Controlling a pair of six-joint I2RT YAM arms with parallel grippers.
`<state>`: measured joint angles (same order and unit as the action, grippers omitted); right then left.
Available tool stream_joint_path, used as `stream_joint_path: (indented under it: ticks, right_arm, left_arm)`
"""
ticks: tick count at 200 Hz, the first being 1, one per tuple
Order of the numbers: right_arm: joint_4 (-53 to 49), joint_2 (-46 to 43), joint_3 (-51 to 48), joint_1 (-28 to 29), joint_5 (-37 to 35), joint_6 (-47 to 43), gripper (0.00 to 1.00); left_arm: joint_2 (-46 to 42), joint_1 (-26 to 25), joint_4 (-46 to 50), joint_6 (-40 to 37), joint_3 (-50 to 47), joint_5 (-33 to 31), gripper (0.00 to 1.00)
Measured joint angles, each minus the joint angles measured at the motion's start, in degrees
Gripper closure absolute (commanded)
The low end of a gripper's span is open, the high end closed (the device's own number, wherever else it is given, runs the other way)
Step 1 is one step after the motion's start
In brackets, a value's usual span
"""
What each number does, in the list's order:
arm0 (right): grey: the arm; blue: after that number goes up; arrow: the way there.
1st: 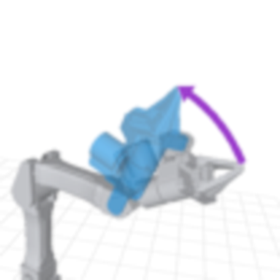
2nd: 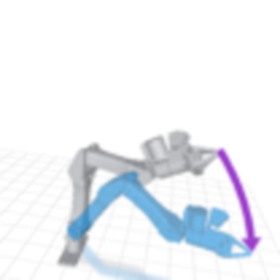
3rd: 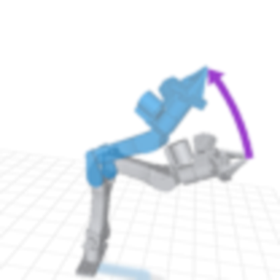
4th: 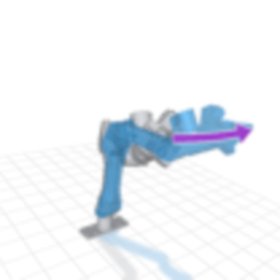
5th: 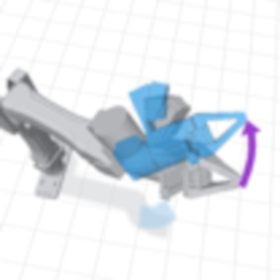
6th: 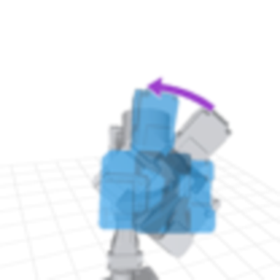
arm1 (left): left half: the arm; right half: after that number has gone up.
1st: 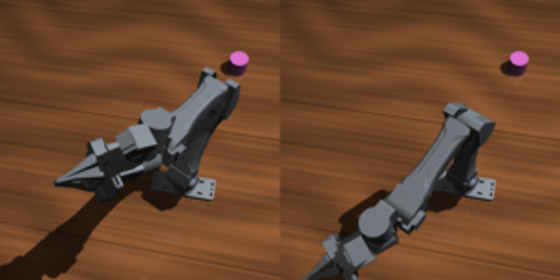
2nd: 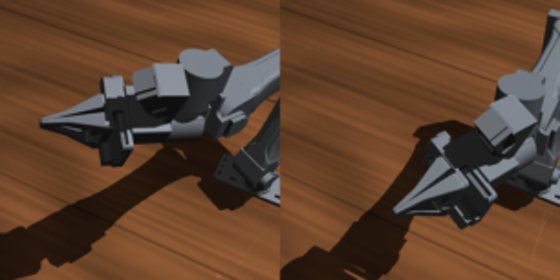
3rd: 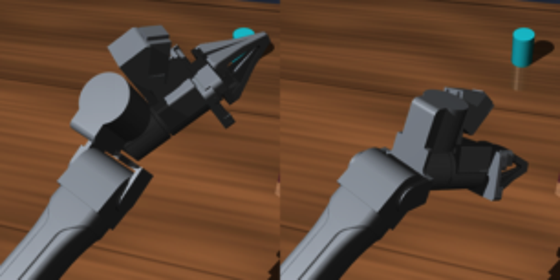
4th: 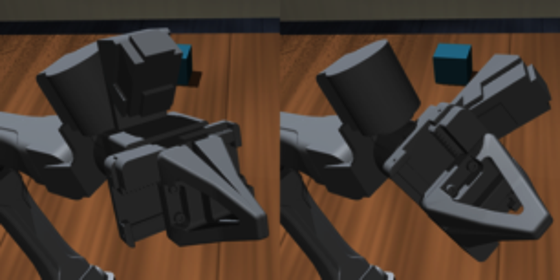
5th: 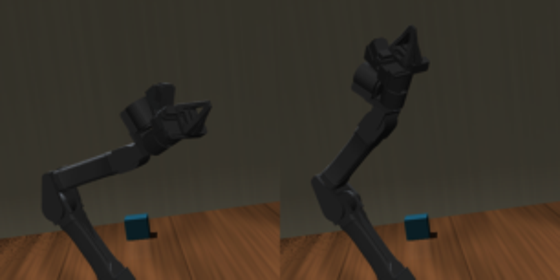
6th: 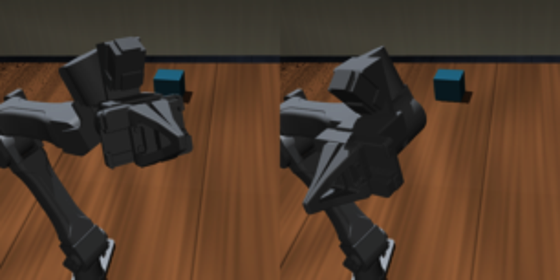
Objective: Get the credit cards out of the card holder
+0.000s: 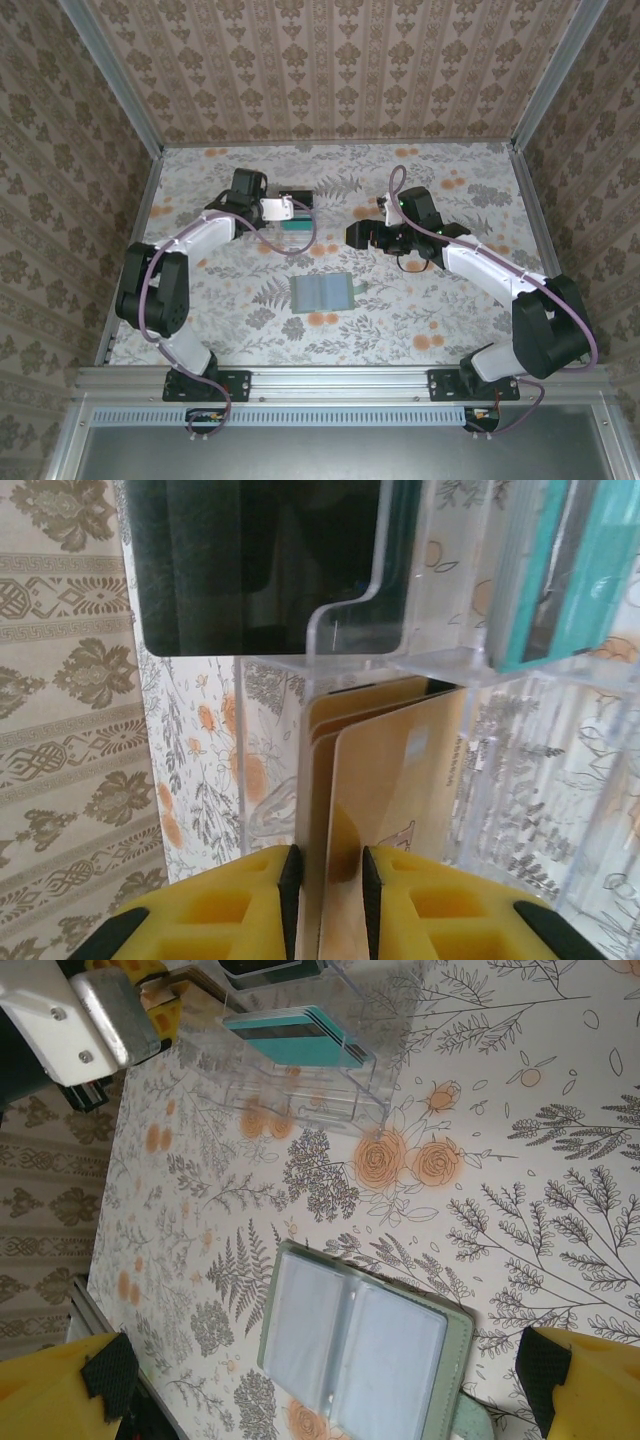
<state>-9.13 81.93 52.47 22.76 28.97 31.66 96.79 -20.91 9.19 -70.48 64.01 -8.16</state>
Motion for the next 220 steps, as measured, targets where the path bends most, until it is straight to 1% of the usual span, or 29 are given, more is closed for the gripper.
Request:
stream_joint_path:
  ticks: [37, 63, 79, 95, 122, 138, 156, 178, 198, 206, 218, 220]
  right_arm:
    - [0.1, 0.0, 0.0, 0.0, 0.0, 0.1, 0.00]
    - [0.1, -0.3, -0.2, 0.0, 0.0, 0.2, 0.00]
    - [0.1, -0.4, -0.5, 0.0, 0.0, 0.2, 0.00]
    - [0.1, -0.5, -0.8, 0.0, 0.0, 0.2, 0.00]
    - [0.0, -0.6, -1.3, 0.2, 0.0, 0.2, 0.00]
    - [-0.4, -1.2, -1.8, 0.7, -0.3, 0.1, 0.01]
    - [-0.4, -2.3, -2.3, 1.9, -0.7, 0.0, 0.05]
    - [-0.5, -3.1, -3.1, 4.3, -2.0, -0.3, 0.12]
    - [-1.0, -3.1, -4.0, 7.3, -4.0, -0.6, 0.26]
    - [-1.4, -3.1, -4.4, 8.5, -4.7, -0.9, 0.33]
    - [-1.7, -3.1, -4.9, 10.5, -6.0, -0.9, 0.42]
    - [-1.7, -3.1, -5.0, 10.8, -6.2, -1.2, 0.43]
  left_arm:
    - [1.8, 0.1, -0.6, 1.3, 1.8, -1.3, 0.74]
    - [1.6, 0.0, -0.6, 2.6, 2.0, -1.2, 0.71]
    - [0.8, -0.1, -0.5, 3.2, 1.9, -1.0, 0.67]
    - [-1.4, -0.5, -0.2, 4.8, 1.1, -1.1, 0.57]
    - [-6.9, -2.0, 1.7, 9.1, -0.1, -1.1, 0.52]
    - [-10.9, -3.2, 2.4, 12.6, -1.4, -1.2, 0.48]
    - [-15.3, -5.0, 5.0, 17.2, -2.9, -1.1, 0.46]
    - [-21.2, -7.6, 8.4, 25.5, -4.9, -1.0, 0.43]
    - [-26.8, -9.3, 11.2, 35.3, -6.9, -0.3, 0.43]
    - [-29.2, -9.4, 12.8, 40.8, -7.4, 0.0, 0.44]
    - [-32.0, -9.4, 14.8, 48.4, -7.7, 0.4, 0.48]
    - [-32.5, -9.4, 15.3, 50.6, -7.7, 0.5, 0.48]
